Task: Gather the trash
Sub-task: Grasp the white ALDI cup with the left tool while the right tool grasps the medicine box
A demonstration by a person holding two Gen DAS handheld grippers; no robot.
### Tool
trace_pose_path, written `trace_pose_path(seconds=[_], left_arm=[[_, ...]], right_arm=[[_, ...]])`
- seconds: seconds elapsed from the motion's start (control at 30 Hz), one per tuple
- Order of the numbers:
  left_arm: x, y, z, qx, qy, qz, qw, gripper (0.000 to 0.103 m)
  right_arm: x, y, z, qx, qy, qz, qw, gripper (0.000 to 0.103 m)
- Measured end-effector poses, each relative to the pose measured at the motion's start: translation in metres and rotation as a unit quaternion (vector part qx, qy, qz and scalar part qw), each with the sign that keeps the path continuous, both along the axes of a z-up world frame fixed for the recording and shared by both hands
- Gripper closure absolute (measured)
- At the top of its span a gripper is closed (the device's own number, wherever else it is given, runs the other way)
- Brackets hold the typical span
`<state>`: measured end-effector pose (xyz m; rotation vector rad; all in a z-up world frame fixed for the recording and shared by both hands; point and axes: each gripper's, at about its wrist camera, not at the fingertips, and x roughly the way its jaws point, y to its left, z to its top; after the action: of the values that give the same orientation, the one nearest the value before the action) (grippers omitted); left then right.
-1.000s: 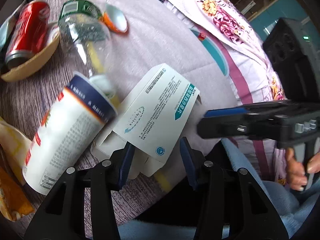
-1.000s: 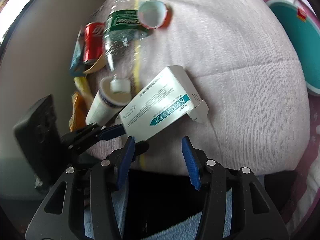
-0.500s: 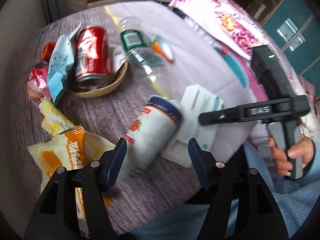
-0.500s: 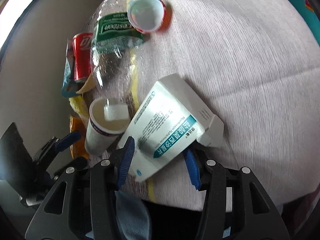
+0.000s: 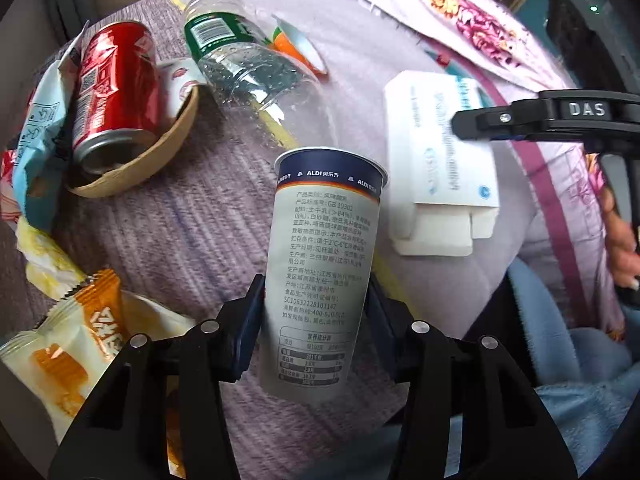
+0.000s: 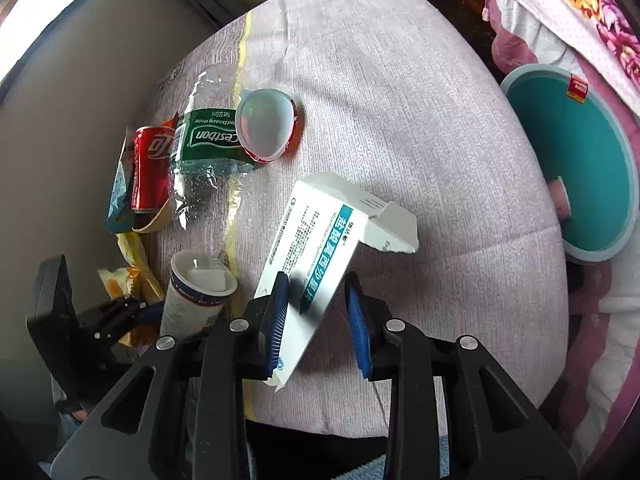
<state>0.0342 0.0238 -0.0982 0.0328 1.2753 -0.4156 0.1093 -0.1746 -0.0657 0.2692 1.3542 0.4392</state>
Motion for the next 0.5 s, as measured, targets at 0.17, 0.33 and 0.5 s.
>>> trace_pose_path(seconds=[0.17,0.33,0.5], left_arm=[[-0.002,-0.004,0.0,-0.022,0.009,0.012,0.9996,0.053],[-0.008,-0.001,0.012,-0.032,0.004,0.022,0.9992,0.054],[-0.016,0.002,0.035,-0.041,-0.011,0.027,0.9987,0.054]], right_arm=[[0.0,0.008,-0.018,0.023,0.017,-0.002,1.0,0.064],[0.0,0.007,-0.018,0.048,0.013,-0.001,0.999,0.086],[0.0,-0.009,0.012,0.039,-0.037,-0.008,0.999,0.089]])
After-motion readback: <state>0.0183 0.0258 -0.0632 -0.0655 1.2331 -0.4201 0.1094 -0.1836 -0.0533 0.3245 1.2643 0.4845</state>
